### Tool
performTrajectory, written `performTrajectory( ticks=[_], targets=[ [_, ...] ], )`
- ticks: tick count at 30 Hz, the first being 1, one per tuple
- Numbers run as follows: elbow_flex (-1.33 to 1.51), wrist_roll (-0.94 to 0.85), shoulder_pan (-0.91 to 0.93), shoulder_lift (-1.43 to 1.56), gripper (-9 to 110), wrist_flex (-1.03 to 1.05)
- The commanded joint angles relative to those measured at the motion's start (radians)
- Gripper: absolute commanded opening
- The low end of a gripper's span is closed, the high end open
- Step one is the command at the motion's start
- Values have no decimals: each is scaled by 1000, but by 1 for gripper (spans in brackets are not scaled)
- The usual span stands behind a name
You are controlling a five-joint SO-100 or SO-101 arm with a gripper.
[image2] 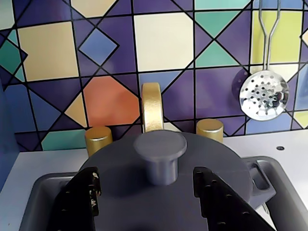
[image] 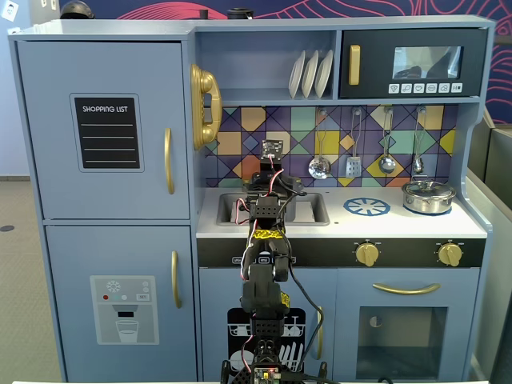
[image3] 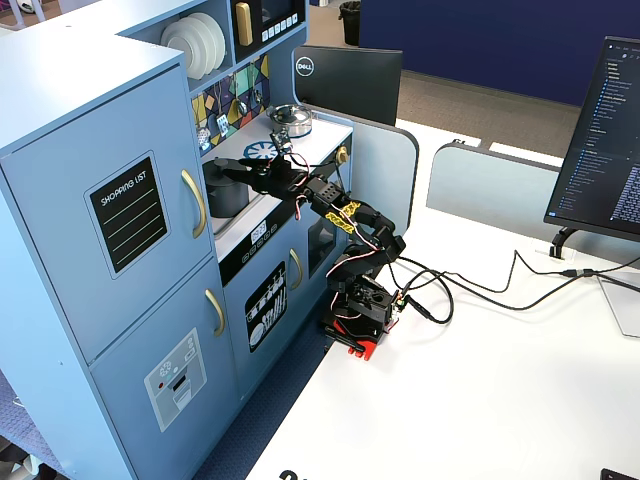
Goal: Take off the lid from the gray recipient and place it on the counter
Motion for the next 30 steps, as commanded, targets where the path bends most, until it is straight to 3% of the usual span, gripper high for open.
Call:
performTrajectory(
  ticks=[1,21,30],
  targets=[
    [-77,-14,15,-48,15,-58],
    [-181,0,29,-319,13,-215],
    [-181,-21,8,-322,0,-268]
  ],
)
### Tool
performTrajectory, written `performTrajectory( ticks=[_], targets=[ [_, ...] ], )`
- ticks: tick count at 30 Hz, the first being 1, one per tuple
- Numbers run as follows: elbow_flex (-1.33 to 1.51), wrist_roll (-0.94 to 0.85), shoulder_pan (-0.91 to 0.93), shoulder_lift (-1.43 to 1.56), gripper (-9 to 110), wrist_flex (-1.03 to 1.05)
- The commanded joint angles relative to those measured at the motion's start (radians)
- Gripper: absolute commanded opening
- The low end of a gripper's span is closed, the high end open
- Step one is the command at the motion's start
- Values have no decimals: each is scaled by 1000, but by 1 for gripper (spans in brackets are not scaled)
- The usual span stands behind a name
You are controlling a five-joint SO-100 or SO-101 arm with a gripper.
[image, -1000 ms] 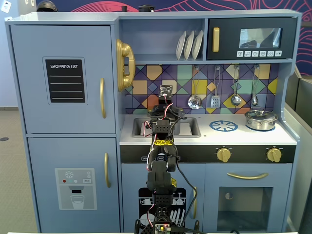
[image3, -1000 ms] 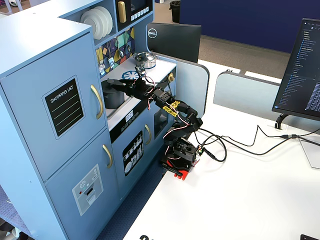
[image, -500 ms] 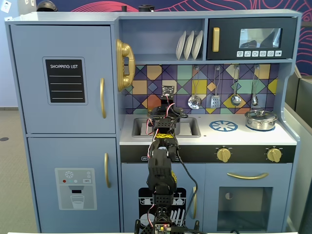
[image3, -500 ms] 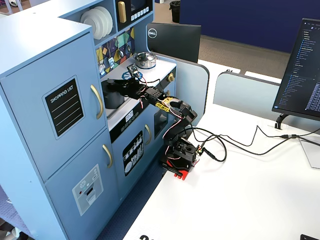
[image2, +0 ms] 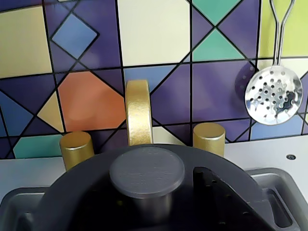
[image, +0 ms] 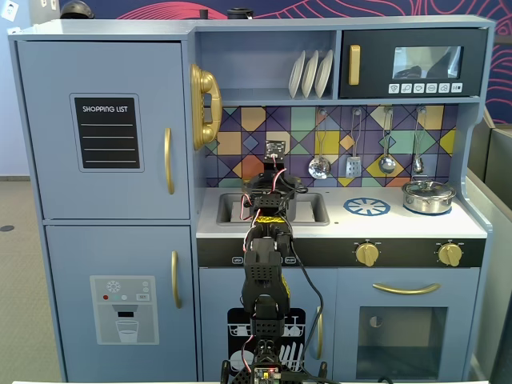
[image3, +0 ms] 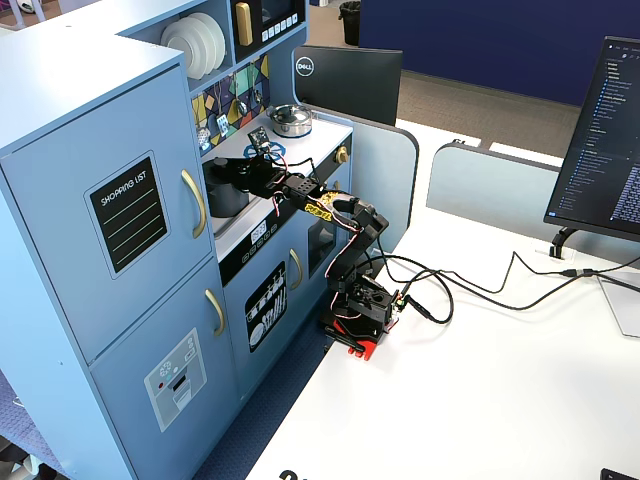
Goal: Take off the lid from the gray recipient and place it on the counter
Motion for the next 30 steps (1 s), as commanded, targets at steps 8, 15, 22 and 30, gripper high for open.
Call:
performTrajectory(
  ticks=[8,15,22,30],
  targets=[
    [-32,-9,8,120,0,-95],
    [-37,-41,97,255,0,18],
    [-20,0,313,299,0,69],
    [94,29,503,245,0,-34]
  ],
)
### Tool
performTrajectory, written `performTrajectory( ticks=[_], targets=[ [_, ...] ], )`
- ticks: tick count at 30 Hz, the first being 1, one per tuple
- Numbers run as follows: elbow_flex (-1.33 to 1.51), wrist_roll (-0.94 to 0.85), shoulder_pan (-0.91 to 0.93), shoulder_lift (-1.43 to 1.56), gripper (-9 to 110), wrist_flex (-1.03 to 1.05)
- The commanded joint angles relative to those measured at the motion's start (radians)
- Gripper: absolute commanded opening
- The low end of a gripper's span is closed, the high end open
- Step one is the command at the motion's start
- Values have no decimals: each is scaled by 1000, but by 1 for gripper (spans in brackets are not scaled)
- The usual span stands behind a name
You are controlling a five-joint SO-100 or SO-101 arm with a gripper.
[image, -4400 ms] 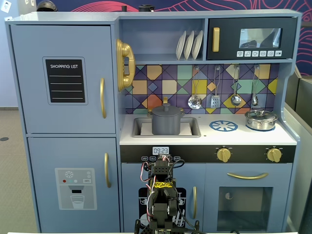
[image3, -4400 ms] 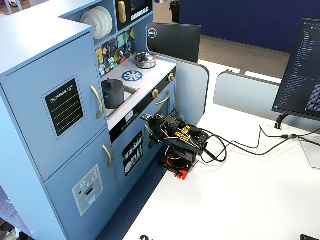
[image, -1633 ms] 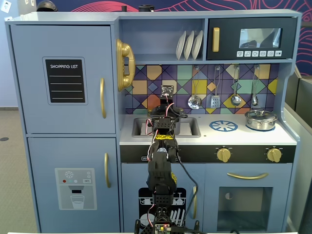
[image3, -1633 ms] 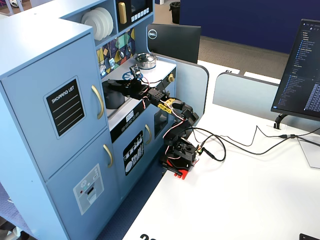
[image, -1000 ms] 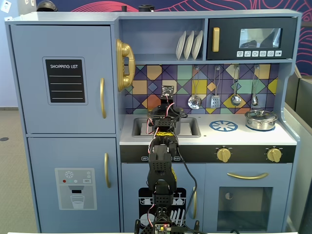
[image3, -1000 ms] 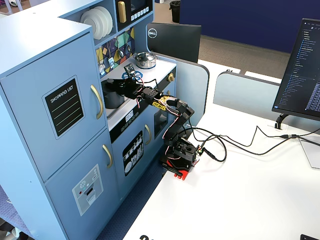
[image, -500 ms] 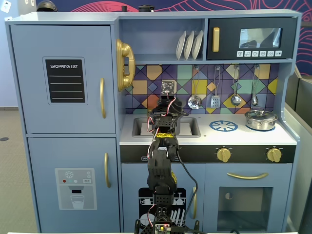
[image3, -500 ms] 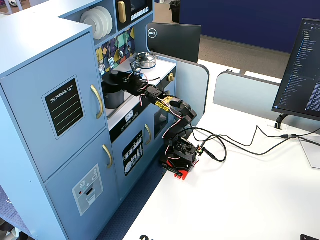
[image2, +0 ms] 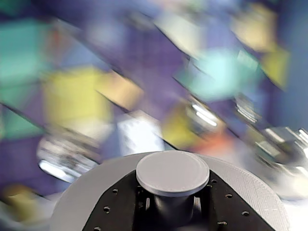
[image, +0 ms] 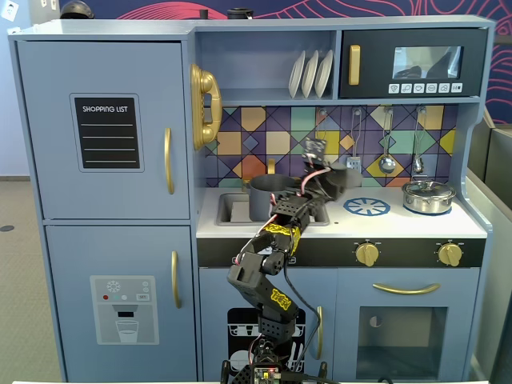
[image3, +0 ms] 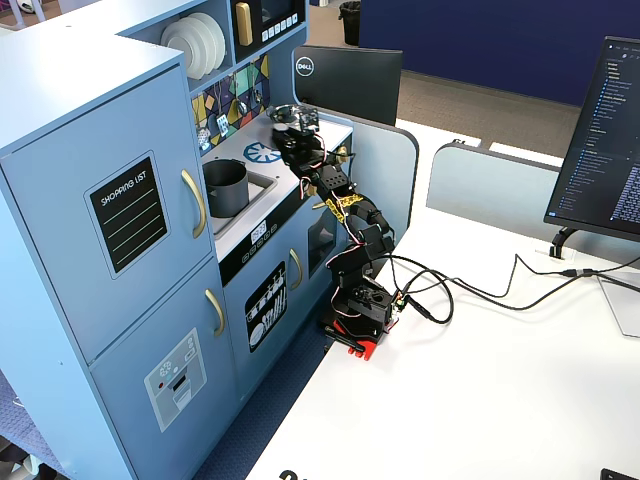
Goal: Take off the lid from the gray recipient and place it on the counter
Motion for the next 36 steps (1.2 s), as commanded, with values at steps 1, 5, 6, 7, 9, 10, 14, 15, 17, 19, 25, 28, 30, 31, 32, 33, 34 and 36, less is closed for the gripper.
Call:
performTrajectory(
  ticks=[1,5,6,7,9,10,14,15,17,19,25,28,30,31,32,33,34,36],
  targets=[
    [23,14,54,-6,0,-72],
    [84,11,61,-55,0,-146],
    [97,9,60,-72,0,-166],
    [109,8,58,-94,0,-192],
    [133,-2,52,-135,0,-242],
    [141,-3,51,-158,0,-268],
    [141,-5,55,-255,0,-336],
    [140,-5,57,-278,0,-356],
    [135,-9,58,-319,0,-388],
    [126,-11,58,-356,0,-413],
    [84,-21,60,-442,0,-443],
    [74,-28,61,-466,0,-454],
    [74,-28,63,-472,0,-459],
    [72,-29,64,-476,0,-460],
    [71,-31,64,-480,0,-463],
    [67,-31,66,-485,0,-465],
    [67,-34,67,-486,0,-468],
    [77,-26,74,-486,8,-485]
  ],
)
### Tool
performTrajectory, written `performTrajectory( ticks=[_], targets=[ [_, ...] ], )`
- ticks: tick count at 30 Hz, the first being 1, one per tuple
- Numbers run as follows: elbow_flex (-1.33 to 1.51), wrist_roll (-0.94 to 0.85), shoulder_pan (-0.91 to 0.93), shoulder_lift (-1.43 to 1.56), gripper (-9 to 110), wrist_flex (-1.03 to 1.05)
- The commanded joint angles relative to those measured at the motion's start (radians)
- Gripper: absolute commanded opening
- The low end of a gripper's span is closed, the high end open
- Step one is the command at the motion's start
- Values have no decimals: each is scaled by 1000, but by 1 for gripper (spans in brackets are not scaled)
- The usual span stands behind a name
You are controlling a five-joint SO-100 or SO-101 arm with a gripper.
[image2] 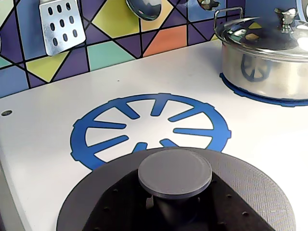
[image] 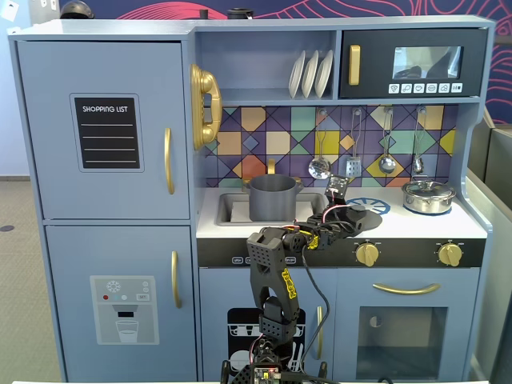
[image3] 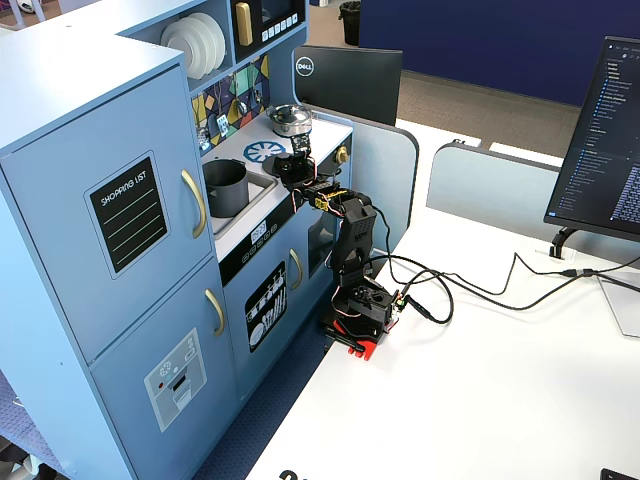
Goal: Take off the lid from the gray recipient and place it on the counter
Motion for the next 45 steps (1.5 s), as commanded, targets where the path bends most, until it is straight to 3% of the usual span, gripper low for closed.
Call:
performTrajectory(
  ticks=[1,7,14,19,21,28,31,40,45],
  targets=[
    [-35,-6,29,9,13,-40],
    [-2,-8,64,57,35,-48],
    [-2,26,63,184,38,-5],
    [21,44,32,434,33,189],
    [69,61,6,630,31,425],
    [239,97,-238,1324,0,1235],
    [235,20,-341,1362,0,1463],
    [488,74,-578,1361,0,1603],
    [699,135,-647,1361,0,1575]
  ],
)
